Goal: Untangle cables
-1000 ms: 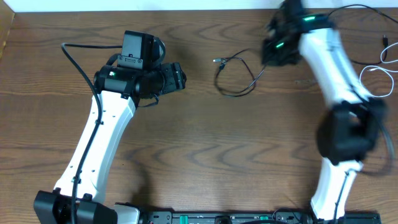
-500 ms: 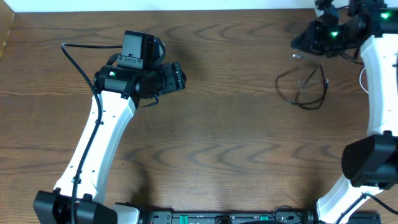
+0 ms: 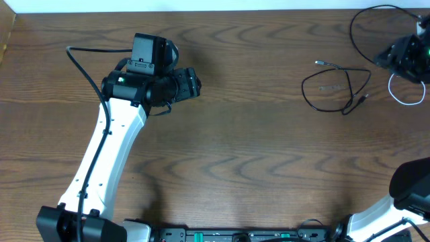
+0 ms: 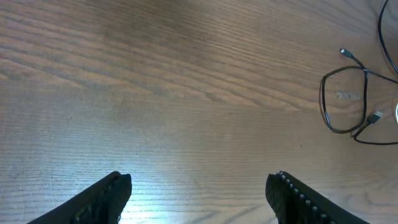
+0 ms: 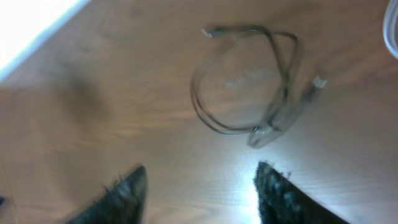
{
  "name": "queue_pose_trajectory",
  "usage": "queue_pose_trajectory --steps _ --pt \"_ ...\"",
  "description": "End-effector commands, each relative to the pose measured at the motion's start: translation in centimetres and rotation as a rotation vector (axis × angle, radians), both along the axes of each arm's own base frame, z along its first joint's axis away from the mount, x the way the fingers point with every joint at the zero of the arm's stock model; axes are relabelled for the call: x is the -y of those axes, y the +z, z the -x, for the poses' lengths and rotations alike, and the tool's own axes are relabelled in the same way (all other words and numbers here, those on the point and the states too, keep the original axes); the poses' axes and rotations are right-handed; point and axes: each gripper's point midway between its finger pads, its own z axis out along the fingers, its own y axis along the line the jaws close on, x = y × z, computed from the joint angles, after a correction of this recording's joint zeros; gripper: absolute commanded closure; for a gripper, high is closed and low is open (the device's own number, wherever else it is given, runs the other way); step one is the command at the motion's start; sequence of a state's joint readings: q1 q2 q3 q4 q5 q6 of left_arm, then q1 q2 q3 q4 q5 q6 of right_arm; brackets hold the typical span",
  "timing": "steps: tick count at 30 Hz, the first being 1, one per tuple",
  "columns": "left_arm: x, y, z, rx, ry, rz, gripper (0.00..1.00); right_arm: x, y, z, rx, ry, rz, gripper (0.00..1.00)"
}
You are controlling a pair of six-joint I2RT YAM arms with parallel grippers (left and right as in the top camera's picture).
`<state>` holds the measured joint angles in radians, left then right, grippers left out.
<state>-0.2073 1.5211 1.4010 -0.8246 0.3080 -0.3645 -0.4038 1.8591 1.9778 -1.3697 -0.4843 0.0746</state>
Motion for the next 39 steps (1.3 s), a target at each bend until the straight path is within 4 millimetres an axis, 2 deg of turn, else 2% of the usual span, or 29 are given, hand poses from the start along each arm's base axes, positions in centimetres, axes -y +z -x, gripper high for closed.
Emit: queue_pose_trajectory --steps 1,5,8,9,10,15,16,17,19,20,22,23,24,25,28,29,30,32,34,36,39 --pt "-0.2 0.8 -0.1 0.027 -0.008 -0.009 0.25 0.7 -4.9 0.3 -0.133 -0.013 0.001 0.36" --pt "-0.2 0.8 -0.1 0.027 -0.008 -0.009 0.26 0.0 -8.9 0.7 -0.212 0.001 -0.055 0.33" --pt "-0.2 0.8 -0.1 0.027 -0.008 -0.009 0.25 0.2 -11.8 0.9 -0.257 -0.009 -0.05 0.32" --pt "-0.2 0.8 -0.1 0.027 -0.008 -0.009 0.26 0.1 -12.3 0.7 -0.251 -0.006 -0.05 0.32" --pt "-0.2 0.8 -0.1 0.027 -0.008 -0.009 0.26 -0.2 -13.3 0.2 -0.231 -0.003 -0.055 0.33" --pt "-0.2 0.8 -0.1 0.027 -0.008 -0.009 0.25 -1.5 -15.7 -1.5 -0.173 -0.013 -0.063 0.42" --pt "-0.2 0.8 -0.1 0.027 -0.008 -0.009 0.25 -1.8 -16.1 -1.8 -0.163 -0.017 -0.063 0.46" --pt "-0.2 0.8 -0.1 0.027 -0.008 -0.009 0.25 -2.1 -16.3 -2.1 -0.152 -0.014 -0.062 0.56" --pt "-0.2 0.8 -0.1 0.026 -0.008 -0.009 0.26 -2.5 -16.4 -2.6 -0.131 -0.004 -0.056 0.99" --pt "-0.2 0.7 -0.1 0.026 -0.008 -0.009 0.26 -2.6 -16.3 -2.8 -0.126 -0.011 -0.058 0.99" --pt "-0.2 0.7 -0.1 0.026 -0.008 -0.009 0.25 -2.7 -14.9 -3.5 -0.091 -0.025 -0.083 0.99" --pt "-0.2 0.7 -0.1 0.026 -0.008 -0.009 0.26 -2.8 -13.1 -4.2 -0.04 -0.016 -0.109 0.99" --pt "-0.2 0.7 -0.1 0.026 -0.008 -0.009 0.25 -2.8 -12.1 -4.4 -0.018 -0.013 -0.119 0.99" --pt "-0.2 0.7 0.0 0.023 -0.008 -0.01 0.26 -2.6 -9.2 -4.8 0.054 -0.009 -0.14 0.99" --pt "-0.2 0.7 0.0 0.021 -0.008 -0.01 0.26 -1.8 -2.6 -4.7 0.209 -0.004 -0.172 0.99" --pt "-0.2 0.7 0.1 0.019 -0.008 -0.011 0.25 -0.9 0.3 -4.0 0.265 -0.034 -0.173 0.99" --pt "-0.2 0.6 0.1 0.017 -0.008 -0.011 0.26 0.8 3.3 -2.8 0.309 -0.114 -0.165 0.99" --pt "-0.2 0.6 0.2 0.011 -0.008 -0.012 0.26 3.9 7.7 -0.3 0.399 -0.24 -0.144 0.99" --pt "-0.3 0.5 0.3 0.005 -0.008 -0.014 0.25 6.8 11.2 2.5 0.484 -0.347 -0.103 0.99" --pt "-0.3 0.4 0.4 0.002 -0.008 -0.014 0.26 8.4 13.0 4.3 0.533 -0.405 -0.072 0.99" --pt "-0.3 0.4 0.4 0.001 -0.008 -0.014 0.26 11.5 16.6 8.1 0.637 -0.527 -0.028 0.99"
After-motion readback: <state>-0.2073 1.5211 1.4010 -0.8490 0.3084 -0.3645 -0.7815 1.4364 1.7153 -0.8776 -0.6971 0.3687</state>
